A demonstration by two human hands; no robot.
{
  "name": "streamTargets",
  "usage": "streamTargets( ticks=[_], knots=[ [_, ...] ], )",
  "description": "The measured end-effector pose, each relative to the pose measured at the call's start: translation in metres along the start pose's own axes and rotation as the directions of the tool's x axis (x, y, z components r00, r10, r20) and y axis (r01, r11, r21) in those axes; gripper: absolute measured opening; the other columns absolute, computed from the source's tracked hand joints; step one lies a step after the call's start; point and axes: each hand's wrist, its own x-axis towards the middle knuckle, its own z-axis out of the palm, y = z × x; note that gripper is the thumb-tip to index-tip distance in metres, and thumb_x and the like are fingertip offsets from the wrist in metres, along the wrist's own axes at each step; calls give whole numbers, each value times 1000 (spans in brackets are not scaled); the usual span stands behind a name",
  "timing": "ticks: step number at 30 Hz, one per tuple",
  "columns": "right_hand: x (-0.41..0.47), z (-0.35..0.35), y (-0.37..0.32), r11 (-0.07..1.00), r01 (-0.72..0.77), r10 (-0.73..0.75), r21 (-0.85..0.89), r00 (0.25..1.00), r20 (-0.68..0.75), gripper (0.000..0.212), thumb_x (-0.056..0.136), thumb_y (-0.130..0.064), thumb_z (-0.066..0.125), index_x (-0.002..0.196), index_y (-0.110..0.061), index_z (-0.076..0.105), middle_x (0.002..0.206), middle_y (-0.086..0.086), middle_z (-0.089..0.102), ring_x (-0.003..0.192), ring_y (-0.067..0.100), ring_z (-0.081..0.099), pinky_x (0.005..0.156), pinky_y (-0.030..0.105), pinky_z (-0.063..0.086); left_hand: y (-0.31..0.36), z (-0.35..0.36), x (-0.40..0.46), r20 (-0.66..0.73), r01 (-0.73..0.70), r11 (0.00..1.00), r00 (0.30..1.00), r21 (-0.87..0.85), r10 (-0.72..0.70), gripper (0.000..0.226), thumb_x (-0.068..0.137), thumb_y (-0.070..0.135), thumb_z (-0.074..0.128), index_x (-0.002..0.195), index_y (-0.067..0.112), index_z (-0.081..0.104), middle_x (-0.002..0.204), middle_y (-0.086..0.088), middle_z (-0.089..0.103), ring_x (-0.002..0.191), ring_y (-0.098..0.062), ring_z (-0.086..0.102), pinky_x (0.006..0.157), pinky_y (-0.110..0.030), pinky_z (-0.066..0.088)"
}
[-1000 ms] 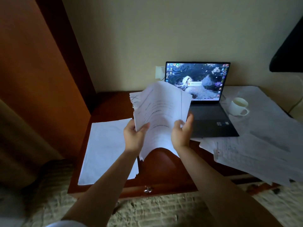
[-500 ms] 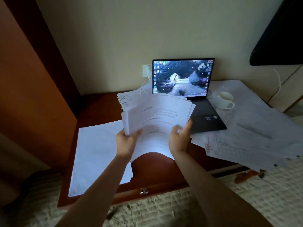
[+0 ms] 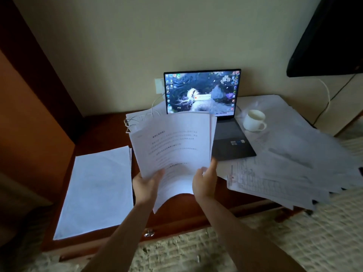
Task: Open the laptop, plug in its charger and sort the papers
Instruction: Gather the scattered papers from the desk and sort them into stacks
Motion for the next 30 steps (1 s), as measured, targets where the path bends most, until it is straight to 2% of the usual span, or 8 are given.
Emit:
streamTargets(
  ticks=[4,10,14,17,20,23,25,30],
  knots=[
    [18,-26,6,999,23,-22,-32,1000,11,49,94,-1,43,141,-9,31,135,13,49,115,26,55,88,26,45,3,34,-18,-81,-7,1000,997,-30,5,24,78,2,74,83,19,59,81,4,63,75,-5,59,55,-16,50],
    [57,-69,42,972,47,30,-230,947,319,41,98,-13,41,138,-8,40,138,6,49,128,24,47,103,30,41,-16,79,-30,-53,164,957,986,240,-156,19,90,29,63,78,16,56,74,-3,59,69,-20,58,52,-23,45],
    [82,-105,53,967,58,49,-249,914,404,33,99,-15,38,129,-7,49,119,6,59,99,21,57,73,22,44,-22,100,-40,-138,209,924,975,319,-173,22,95,29,52,78,17,57,78,-6,63,71,-23,62,65,-36,54],
    [97,-132,77,908,137,82,-396,868,490,29,100,-21,39,121,-9,54,116,8,58,98,20,55,73,23,41,-45,106,-58,-217,290,906,949,307,-230,14,93,17,52,87,9,63,85,-10,65,78,-29,62,75,-43,54],
    [106,-161,103,703,300,55,-645,881,470,30,94,-18,49,122,-8,50,125,13,53,114,25,51,89,30,48,-80,108,-86,-254,352,898,923,263,-288,17,88,7,49,101,9,60,95,-13,66,86,-31,63,80,-47,55],
    [114,-183,118,464,406,155,-787,838,524,60,89,-24,51,142,-11,26,151,18,23,138,36,23,110,43,31,-98,118,-109,-291,424,900,878,104,-381,22,85,-9,50,98,7,60,94,-17,65,87,-31,60,83,-45,52],
    [121,-194,123,390,446,226,-805,801,554,73,90,-33,51,148,-13,12,155,19,7,142,41,8,115,48,19,-102,125,-118,-346,471,881,834,42,-429,23,81,-15,50,92,3,60,81,-14,62,83,-30,58,78,-38,50],
    [132,-217,134,38,593,153,-804,792,591,66,89,-14,54,145,-5,21,145,28,26,131,47,31,108,50,34,-101,135,-133,-534,504,846,770,172,-350,26,83,-4,39,96,6,59,88,-15,60,86,-35,58,77,-37,48]
  ],
)
